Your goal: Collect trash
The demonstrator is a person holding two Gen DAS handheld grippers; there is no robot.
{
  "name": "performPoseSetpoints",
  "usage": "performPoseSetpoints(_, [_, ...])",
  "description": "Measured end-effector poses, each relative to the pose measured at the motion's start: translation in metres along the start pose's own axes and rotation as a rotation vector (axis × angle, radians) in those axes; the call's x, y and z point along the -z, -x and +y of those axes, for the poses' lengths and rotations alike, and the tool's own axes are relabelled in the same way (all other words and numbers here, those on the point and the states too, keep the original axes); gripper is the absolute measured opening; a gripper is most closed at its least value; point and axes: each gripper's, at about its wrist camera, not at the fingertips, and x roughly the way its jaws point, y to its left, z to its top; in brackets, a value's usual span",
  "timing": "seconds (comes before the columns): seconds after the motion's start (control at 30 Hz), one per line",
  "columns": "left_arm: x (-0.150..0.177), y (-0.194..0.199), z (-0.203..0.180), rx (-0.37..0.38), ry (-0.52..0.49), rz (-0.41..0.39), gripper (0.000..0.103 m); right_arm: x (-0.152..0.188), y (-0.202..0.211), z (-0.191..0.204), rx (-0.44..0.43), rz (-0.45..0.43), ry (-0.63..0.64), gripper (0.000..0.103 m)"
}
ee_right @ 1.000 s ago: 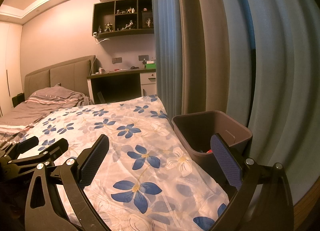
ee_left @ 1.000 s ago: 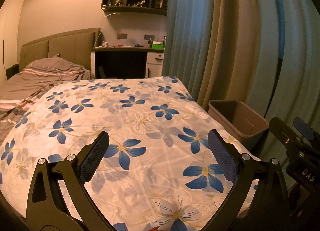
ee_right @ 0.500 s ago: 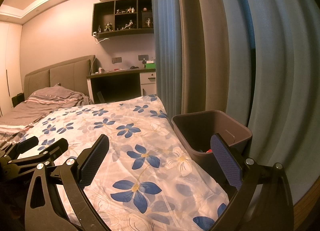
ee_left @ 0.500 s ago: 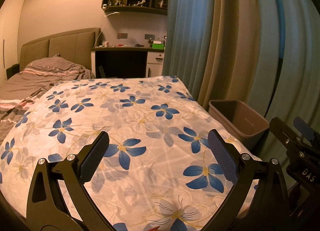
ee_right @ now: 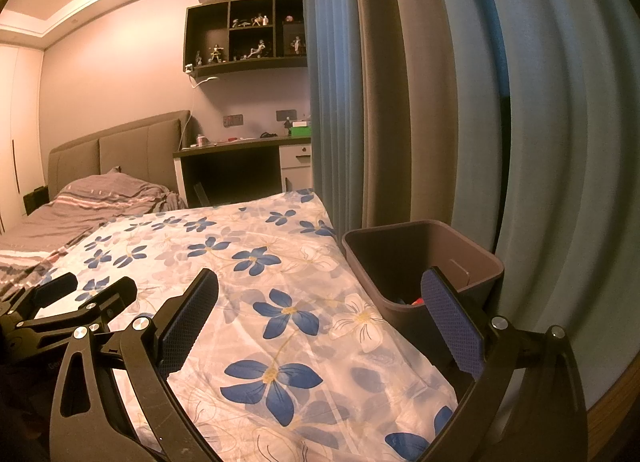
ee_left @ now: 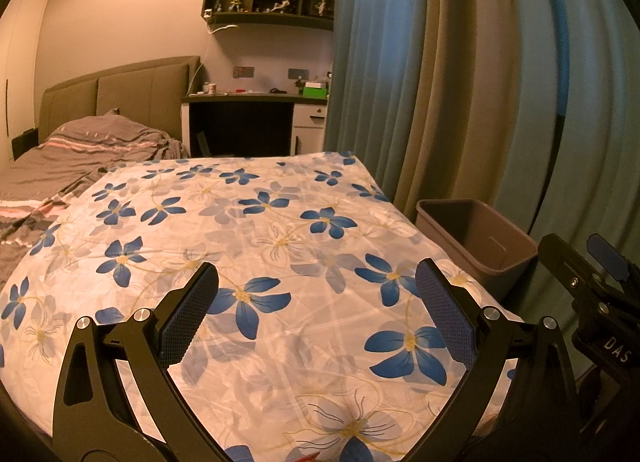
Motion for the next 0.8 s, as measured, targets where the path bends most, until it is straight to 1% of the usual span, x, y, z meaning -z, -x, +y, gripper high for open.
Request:
performPoseSetpoints(0.63, [0.0000, 0.0007, -0.0015, 0.000, -0.001, -0.002, 0.097, -0.0005, 0.0000, -0.0005, 0.000, 0.001, 0.000, 0.098])
performPoseSetpoints(0.8, [0.0032, 0.0026, -0.0078, 0.007, -0.005, -0.006, 0.097, -0.0008, -0.0001, -0.0010, -0.001, 0.003, -0.001, 0.098])
